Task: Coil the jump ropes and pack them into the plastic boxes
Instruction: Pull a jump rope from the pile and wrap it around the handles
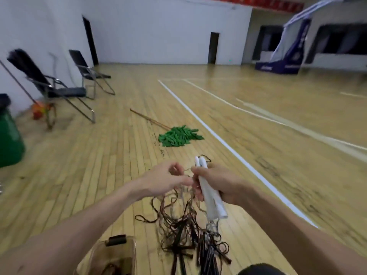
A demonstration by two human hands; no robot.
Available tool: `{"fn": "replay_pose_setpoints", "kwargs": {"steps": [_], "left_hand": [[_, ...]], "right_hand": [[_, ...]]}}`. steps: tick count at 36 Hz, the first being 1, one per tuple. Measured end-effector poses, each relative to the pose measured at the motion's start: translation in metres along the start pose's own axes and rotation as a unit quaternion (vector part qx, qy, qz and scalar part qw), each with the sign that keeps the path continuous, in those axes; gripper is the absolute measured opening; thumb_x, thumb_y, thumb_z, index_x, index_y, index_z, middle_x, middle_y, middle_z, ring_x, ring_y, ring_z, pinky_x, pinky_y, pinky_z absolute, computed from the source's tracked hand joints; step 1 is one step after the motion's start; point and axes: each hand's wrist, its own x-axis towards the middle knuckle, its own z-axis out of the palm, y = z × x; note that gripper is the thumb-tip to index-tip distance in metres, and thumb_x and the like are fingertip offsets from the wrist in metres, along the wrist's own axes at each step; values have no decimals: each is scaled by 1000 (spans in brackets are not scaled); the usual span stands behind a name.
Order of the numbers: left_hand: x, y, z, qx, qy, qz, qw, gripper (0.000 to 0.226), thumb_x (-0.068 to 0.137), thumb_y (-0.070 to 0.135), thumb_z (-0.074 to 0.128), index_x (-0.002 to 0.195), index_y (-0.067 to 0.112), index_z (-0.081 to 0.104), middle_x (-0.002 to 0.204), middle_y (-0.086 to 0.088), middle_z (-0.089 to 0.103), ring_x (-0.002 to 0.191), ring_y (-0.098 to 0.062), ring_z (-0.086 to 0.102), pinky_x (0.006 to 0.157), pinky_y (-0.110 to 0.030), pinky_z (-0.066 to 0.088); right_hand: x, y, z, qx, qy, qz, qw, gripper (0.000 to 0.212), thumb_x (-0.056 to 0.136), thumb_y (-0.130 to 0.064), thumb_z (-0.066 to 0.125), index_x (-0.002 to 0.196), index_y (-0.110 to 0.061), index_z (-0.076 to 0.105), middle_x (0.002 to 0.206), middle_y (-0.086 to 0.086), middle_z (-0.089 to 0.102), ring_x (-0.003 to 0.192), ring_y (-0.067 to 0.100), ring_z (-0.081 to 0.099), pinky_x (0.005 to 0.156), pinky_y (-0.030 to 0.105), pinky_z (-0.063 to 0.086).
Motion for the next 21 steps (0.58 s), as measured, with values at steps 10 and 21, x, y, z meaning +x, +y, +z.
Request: {"fn": "replay_pose_setpoints", "kwargs": {"steps": [10,21], "left_hand": [[-75,172,-38,-199,46,252,946,58,67,19,44,122,29,60,103,-7,69,79,-13,64,83,-32,47],[-194,313,-66,202,201,407,868,31,103,39,48,90,12,56,65,1,61,56,-12,58,57,-23,46]], "right_hand": [[-132,-128,-6,37,-137,-250,958,24,102,-29,56,89,-9,54,65,5,50,53,19,50,50,29,47],[-233,-186,-4,-13,-168,-430,887,29,97,-35,55,93,-8,64,66,4,50,55,17,46,57,28,42]]}}
